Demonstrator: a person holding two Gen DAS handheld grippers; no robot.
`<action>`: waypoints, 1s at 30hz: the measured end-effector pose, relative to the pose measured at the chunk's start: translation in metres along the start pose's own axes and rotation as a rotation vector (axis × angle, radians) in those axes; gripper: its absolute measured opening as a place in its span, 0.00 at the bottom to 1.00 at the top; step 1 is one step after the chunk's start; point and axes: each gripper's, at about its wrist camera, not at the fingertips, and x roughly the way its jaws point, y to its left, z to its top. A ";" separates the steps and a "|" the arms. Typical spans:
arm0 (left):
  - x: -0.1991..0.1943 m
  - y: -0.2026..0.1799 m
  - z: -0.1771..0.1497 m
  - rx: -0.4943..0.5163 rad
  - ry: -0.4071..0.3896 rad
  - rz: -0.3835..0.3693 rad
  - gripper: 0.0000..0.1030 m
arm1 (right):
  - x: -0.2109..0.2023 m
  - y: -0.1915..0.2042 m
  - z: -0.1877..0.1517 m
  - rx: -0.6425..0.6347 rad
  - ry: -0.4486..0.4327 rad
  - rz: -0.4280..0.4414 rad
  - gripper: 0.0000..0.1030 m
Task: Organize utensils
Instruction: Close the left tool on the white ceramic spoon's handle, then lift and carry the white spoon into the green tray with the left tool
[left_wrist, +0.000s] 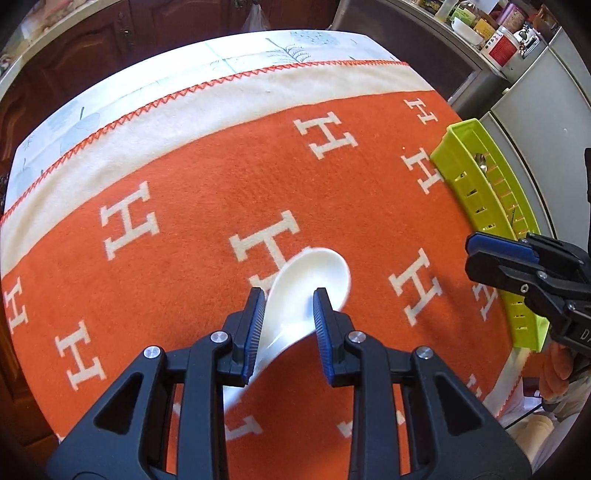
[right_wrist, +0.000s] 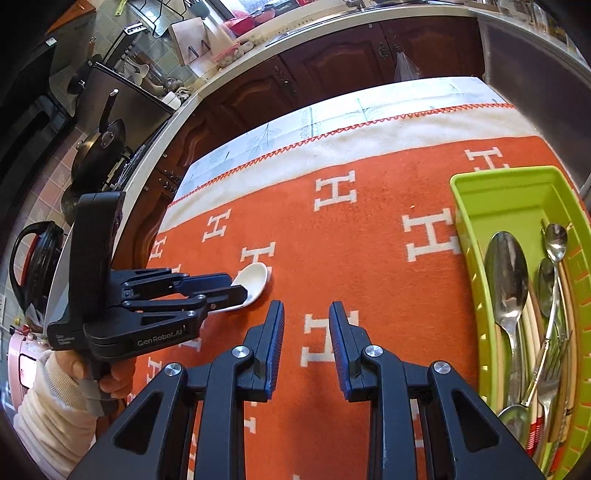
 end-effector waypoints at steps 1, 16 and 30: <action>0.003 0.001 0.000 0.002 0.009 -0.001 0.23 | 0.002 -0.001 0.000 -0.001 0.001 0.004 0.24; 0.004 -0.033 -0.018 0.125 0.006 0.074 0.16 | -0.007 -0.004 -0.016 -0.035 -0.011 -0.001 0.24; -0.018 -0.055 -0.055 -0.065 0.007 0.097 0.05 | -0.044 -0.009 -0.043 -0.037 -0.050 0.018 0.24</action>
